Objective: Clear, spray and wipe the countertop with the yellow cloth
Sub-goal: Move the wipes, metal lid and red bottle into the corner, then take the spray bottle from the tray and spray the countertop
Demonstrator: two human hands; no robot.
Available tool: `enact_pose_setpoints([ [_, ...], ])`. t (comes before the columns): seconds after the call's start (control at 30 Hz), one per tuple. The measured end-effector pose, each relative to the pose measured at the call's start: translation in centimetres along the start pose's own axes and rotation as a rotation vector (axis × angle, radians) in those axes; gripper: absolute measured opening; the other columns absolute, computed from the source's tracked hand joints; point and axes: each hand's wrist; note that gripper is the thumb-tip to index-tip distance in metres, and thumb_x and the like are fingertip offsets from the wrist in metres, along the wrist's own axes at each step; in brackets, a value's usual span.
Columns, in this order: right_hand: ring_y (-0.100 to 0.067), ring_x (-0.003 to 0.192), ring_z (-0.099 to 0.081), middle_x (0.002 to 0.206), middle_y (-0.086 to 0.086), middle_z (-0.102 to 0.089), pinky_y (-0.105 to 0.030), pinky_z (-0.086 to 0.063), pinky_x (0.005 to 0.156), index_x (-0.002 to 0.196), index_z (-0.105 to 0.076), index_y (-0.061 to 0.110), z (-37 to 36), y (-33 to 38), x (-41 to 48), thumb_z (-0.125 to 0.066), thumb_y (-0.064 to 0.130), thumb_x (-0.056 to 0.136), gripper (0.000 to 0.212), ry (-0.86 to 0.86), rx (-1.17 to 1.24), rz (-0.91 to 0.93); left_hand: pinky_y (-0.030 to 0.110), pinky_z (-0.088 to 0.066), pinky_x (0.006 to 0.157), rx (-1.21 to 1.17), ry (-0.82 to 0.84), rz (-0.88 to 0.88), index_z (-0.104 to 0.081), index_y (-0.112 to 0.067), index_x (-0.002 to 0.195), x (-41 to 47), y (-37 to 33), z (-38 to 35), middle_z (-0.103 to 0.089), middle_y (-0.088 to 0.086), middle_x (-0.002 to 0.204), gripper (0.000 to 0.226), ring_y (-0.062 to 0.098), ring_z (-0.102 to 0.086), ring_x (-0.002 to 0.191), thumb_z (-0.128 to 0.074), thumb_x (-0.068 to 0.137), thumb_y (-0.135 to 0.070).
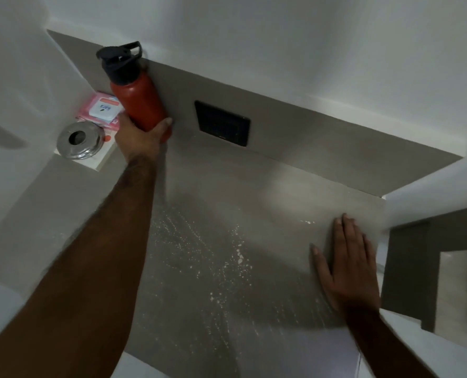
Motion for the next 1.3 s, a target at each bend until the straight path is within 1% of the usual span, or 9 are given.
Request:
enact_pose_setpoints([
  [0.13, -0.019, 0.163, -0.003, 0.175, -0.002, -0.007, -0.048, -0.01, 0.132, 0.166, -0.011, 0.016, -0.7, -0.5, 0.1, -0.026, 0.064, 0.102, 0.081, -0.014, -0.007, 0.014, 0.025, -0.047, 0.094, 0.063, -0.053, 0.034, -0.057, -0.02, 0.133, -3.1, -0.2, 0.6, -0.066, -0.001, 0.132, 0.087, 0.018, -0.064, 0.118, -0.081, 0.062, -0.067],
  [0.27, -0.019, 0.163, -0.007, 0.175, -0.004, -0.012, -0.047, -0.015, 0.132, 0.166, -0.014, 0.018, -1.5, -0.9, 0.2, -0.022, 0.067, 0.104, 0.079, -0.057, -0.03, 0.01, 0.036, -0.04, 0.115, 0.085, 0.095, -0.024, -0.036, -0.023, 0.152, -13.9, 0.9, -1.2, -0.046, 0.0, 0.156, 0.095, 0.019, -0.046, 0.141, -0.067, 0.077, -0.072],
  [0.37, -0.024, 0.162, -0.012, 0.174, -0.008, -0.013, -0.046, -0.013, 0.132, 0.165, -0.015, 0.014, -1.0, -1.0, 0.1, -0.022, 0.067, 0.104, 0.082, -0.038, -0.036, -0.003, 0.042, -0.027, 0.124, 0.301, 0.336, -0.221, -0.023, -0.015, 0.159, -23.2, 1.1, -2.8, -0.028, 0.007, 0.165, 0.095, 0.023, -0.029, 0.152, -0.058, 0.088, -0.068],
  [0.5, -0.028, 0.163, -0.009, 0.175, -0.011, -0.008, -0.042, -0.004, 0.133, 0.166, -0.012, 0.009, 0.7, -2.7, -0.8, -0.032, 0.065, 0.102, 0.087, 0.011, 0.114, 0.062, 0.052, -0.03, 0.122, 0.5, 0.517, -0.563, -0.035, 0.003, 0.152, -32.4, -0.2, -4.6, -0.037, 0.024, 0.158, 0.092, 0.038, -0.035, 0.148, -0.042, 0.092, -0.067],
  [0.7, -0.019, 0.163, 0.005, 0.175, -0.005, 0.002, -0.036, 0.0, 0.132, 0.166, -0.005, 0.012, 4.2, -13.2, -8.0, -0.029, 0.064, 0.105, 0.084, -0.073, 0.136, -0.057, 0.044, -0.018, 0.127, 0.584, 0.714, -0.783, -0.023, -0.004, 0.158, -43.3, -4.2, -9.3, -0.025, 0.015, 0.166, 0.098, 0.029, -0.021, 0.155, -0.017, 0.093, -0.078],
  [0.9, -0.025, 0.16, -0.02, 0.169, -0.01, -0.03, -0.037, -0.02, 0.13, 0.162, -0.029, 0.01, 8.8, -25.5, -15.5, -0.048, 0.051, 0.104, 0.074, -0.277, 0.198, -0.262, 0.043, -0.014, 0.128, 0.545, 0.896, -0.914, -0.019, -0.007, 0.16, -53.2, -9.3, -16.5, -0.02, 0.012, 0.168, 0.098, 0.027, -0.017, 0.156, -0.014, 0.093, -0.079],
  [1.07, -0.038, 0.112, -0.059, 0.116, -0.016, -0.062, -0.049, -0.05, 0.097, 0.123, -0.059, 0.004, 12.0, -33.7, -18.0, -0.057, 0.054, 0.096, 0.056, -0.562, 0.268, -0.501, 0.045, -0.021, 0.127, 0.528, 0.935, -1.055, -0.029, -0.004, 0.157, -60.3, -13.2, -22.9, -0.028, 0.014, 0.165, 0.092, 0.03, -0.026, 0.154, -0.026, 0.096, -0.073],
  [1.17, -0.036, 0.126, -0.053, 0.131, -0.017, -0.057, -0.052, -0.047, 0.108, 0.133, -0.053, 0.003, 13.7, -37.3, -16.5, -0.072, 0.058, 0.085, 0.075, -0.603, 0.484, -0.646, 0.044, -0.014, 0.129, 0.584, 0.961, -1.107, -0.023, -0.003, 0.158, -62.9, -14.6, -26.8, -0.02, 0.014, 0.168, 0.09, 0.029, -0.015, 0.157, -0.017, 0.097, -0.069],
  [1.3, -0.022, 0.155, -0.031, 0.169, -0.003, -0.028, -0.045, -0.033, 0.126, 0.165, -0.015, 0.026, 15.7, -40.0, -12.4, -0.083, 0.06, 0.071, 0.121, -0.475, 0.996, -0.601, 0.045, -0.004, 0.129, 0.741, 0.953, -1.09, -0.015, -0.003, 0.159, -64.2, -15.4, -30.2, -0.008, 0.016, 0.169, 0.088, 0.03, -0.002, 0.158, -0.012, 0.098, -0.065],
])
Point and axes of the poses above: each hand's wrist, its own x-axis towards the middle knuckle, its own z-axis out of the back of the hand, y = z × x
